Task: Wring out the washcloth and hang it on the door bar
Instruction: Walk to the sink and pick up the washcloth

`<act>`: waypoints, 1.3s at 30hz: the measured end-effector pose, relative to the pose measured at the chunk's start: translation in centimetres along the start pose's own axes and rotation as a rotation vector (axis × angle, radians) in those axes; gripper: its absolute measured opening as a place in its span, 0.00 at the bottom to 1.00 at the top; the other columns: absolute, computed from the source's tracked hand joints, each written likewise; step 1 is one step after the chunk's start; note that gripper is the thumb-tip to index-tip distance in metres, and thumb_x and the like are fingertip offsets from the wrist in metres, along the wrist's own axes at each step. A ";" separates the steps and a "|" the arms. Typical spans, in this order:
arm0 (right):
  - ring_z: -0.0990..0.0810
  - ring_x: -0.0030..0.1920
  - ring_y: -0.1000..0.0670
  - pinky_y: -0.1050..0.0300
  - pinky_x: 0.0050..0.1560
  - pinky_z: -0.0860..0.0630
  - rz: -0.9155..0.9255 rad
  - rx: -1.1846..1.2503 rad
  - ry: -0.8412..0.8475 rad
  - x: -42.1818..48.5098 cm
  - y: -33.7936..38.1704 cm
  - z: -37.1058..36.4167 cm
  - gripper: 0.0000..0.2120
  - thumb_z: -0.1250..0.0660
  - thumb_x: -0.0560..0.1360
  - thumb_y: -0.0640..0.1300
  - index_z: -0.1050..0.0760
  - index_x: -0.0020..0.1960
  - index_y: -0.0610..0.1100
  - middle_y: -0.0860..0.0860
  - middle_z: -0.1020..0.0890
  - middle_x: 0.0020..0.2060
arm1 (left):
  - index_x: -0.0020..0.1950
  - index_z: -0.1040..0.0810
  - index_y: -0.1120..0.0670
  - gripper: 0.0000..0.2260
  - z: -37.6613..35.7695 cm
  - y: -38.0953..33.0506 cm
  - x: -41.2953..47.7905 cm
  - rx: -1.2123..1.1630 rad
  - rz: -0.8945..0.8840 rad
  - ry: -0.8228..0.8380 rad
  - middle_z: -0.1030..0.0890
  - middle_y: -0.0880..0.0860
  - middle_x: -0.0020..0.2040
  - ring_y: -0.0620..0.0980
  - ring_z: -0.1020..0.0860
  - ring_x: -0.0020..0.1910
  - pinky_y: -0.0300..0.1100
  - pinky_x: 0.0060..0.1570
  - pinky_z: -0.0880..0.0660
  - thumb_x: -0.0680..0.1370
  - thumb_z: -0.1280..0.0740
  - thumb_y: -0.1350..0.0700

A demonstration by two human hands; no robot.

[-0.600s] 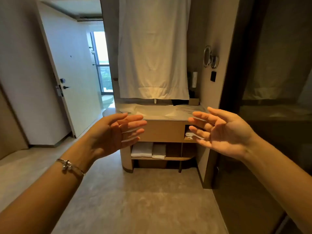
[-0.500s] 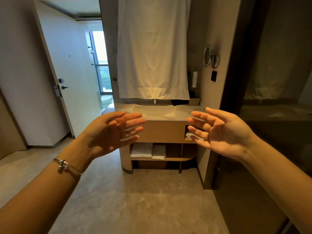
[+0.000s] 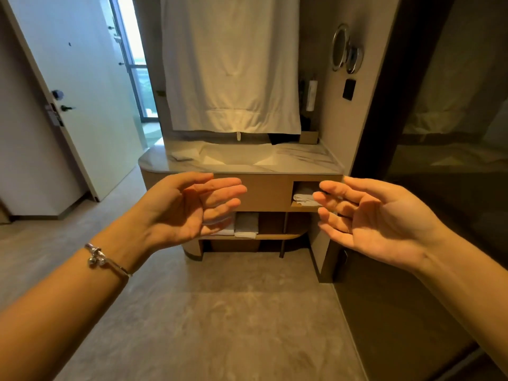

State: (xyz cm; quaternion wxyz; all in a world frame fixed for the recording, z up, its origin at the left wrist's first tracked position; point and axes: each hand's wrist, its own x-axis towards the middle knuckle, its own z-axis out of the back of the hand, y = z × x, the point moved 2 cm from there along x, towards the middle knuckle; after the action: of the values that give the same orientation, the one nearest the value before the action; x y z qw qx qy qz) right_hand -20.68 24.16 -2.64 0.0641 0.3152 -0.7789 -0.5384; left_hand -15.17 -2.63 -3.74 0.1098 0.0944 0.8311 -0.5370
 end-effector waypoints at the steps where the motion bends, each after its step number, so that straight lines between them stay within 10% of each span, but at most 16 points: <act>1: 0.15 0.41 0.51 0.54 0.43 0.18 -0.019 0.010 -0.014 0.7 -0.1 0.6 0.14 0.32 0.62 0.49 0.16 0.44 0.46 0.49 0.13 0.42 | 0.48 0.15 0.55 0.14 0.1 0.4 0.6 -0.025 0.019 -0.014 0.14 0.54 0.51 0.50 0.15 0.45 0.46 0.41 0.18 0.68 0.34 0.52; 12: 0.20 0.35 0.52 0.61 0.35 0.20 -0.195 0.082 -0.053 10.8 -1.9 1.2 0.09 0.32 0.62 0.45 0.16 0.39 0.43 0.48 0.17 0.33 | 0.54 0.17 0.56 0.17 5.0 0.4 5.7 -0.094 0.189 -0.076 0.14 0.51 0.40 0.47 0.16 0.38 0.55 0.55 0.25 0.68 0.35 0.53; 39: 0.24 0.29 0.54 0.63 0.27 0.24 -0.054 0.121 0.043 34.3 4.1 3.8 0.05 0.35 0.66 0.43 0.20 0.38 0.45 0.51 0.22 0.30 | 0.39 0.17 0.56 0.07 10.9 -5.9 27.9 -0.291 0.025 -0.035 0.24 0.50 0.30 0.46 0.26 0.27 0.45 0.43 0.20 0.67 0.35 0.57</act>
State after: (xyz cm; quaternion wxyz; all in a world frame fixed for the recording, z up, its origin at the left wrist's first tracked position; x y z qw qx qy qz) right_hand -51.25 8.89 -8.82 0.0468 0.3509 -0.7998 -0.4848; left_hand -42.62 -13.88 -10.81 0.1433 0.0784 0.8968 -0.4111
